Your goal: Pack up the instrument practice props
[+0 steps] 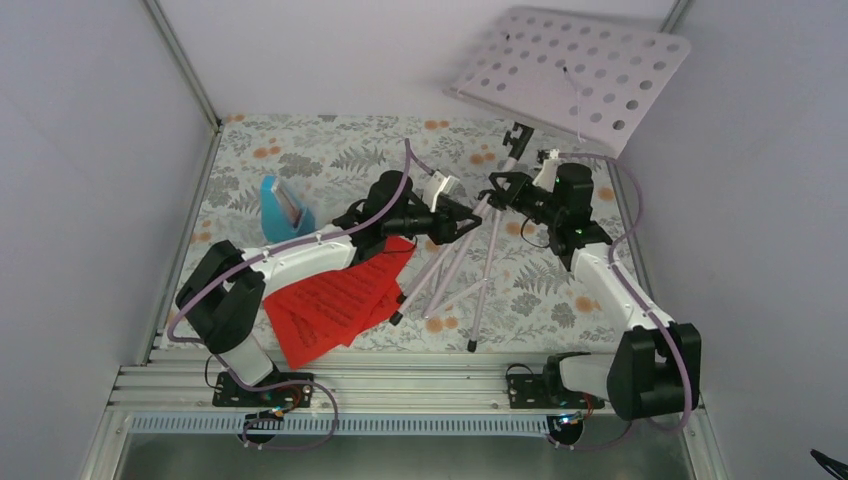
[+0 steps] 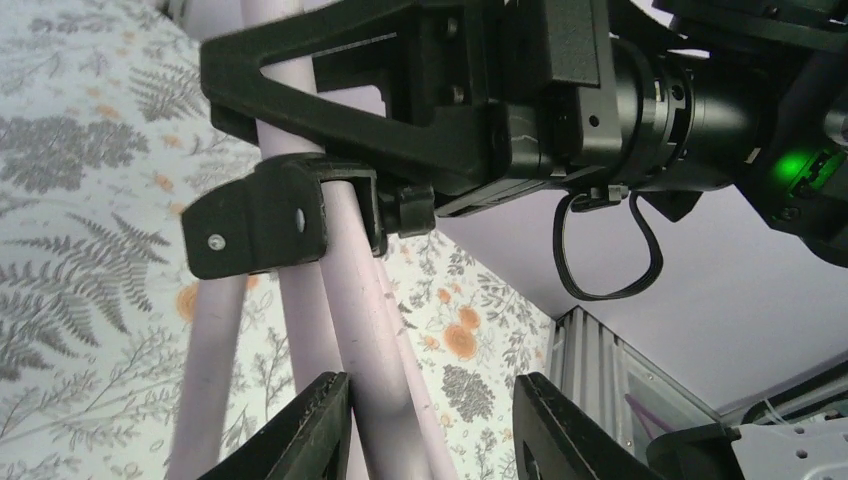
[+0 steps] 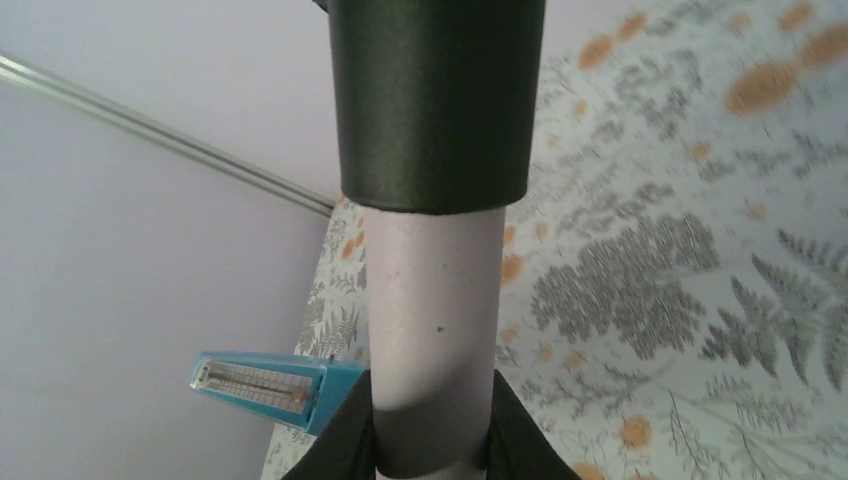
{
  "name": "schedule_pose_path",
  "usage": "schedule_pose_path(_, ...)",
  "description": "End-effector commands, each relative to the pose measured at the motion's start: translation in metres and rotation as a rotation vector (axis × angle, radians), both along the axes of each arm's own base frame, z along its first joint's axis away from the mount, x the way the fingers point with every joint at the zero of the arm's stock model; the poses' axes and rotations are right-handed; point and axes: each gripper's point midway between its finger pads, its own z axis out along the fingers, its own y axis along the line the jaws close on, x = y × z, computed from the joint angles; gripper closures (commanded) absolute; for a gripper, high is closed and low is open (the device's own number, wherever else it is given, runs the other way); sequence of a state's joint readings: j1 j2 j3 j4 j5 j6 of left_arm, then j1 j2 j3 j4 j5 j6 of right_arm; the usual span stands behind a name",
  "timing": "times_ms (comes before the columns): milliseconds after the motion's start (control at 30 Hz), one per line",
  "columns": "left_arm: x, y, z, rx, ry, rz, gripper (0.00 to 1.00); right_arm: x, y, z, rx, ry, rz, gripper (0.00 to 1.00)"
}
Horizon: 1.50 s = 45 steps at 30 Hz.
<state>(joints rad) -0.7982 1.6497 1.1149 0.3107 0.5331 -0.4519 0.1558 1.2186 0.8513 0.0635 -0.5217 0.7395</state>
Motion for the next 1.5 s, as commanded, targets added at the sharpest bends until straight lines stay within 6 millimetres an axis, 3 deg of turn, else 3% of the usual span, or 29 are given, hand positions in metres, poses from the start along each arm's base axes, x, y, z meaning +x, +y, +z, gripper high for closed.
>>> schedule_pose_path(0,-0.004,-0.002,-0.011,0.007,0.061,-0.010,0.60,0.006,0.005,0.078,0.049,-0.336,0.039,0.96)
schedule_pose_path(467,0.007,-0.008,-0.048,0.076,0.106,0.024,0.58,0.037,0.003,0.001,0.034,-0.217,0.050,0.96)
schedule_pose_path(800,0.015,-0.002,-0.054,0.114,0.093,0.076,0.49,0.061,-0.003,-0.029,-0.015,-0.170,0.017,0.96)
schedule_pose_path(933,0.024,0.012,-0.049,0.125,0.061,0.175,0.41,0.067,-0.005,-0.038,-0.018,-0.162,0.013,0.96)
schedule_pose_path(1233,0.038,0.057,-0.013,0.111,-0.049,0.380,0.18,0.088,-0.006,-0.059,-0.030,-0.127,0.024,0.96)
schedule_pose_path(1300,0.038,0.068,-0.010,0.104,-0.059,0.416,0.14,0.094,-0.006,-0.075,-0.033,-0.097,0.031,0.96)
schedule_pose_path(1467,0.039,0.086,-0.012,0.107,-0.050,0.462,0.11,0.107,-0.009,-0.087,-0.047,-0.082,0.025,0.96)
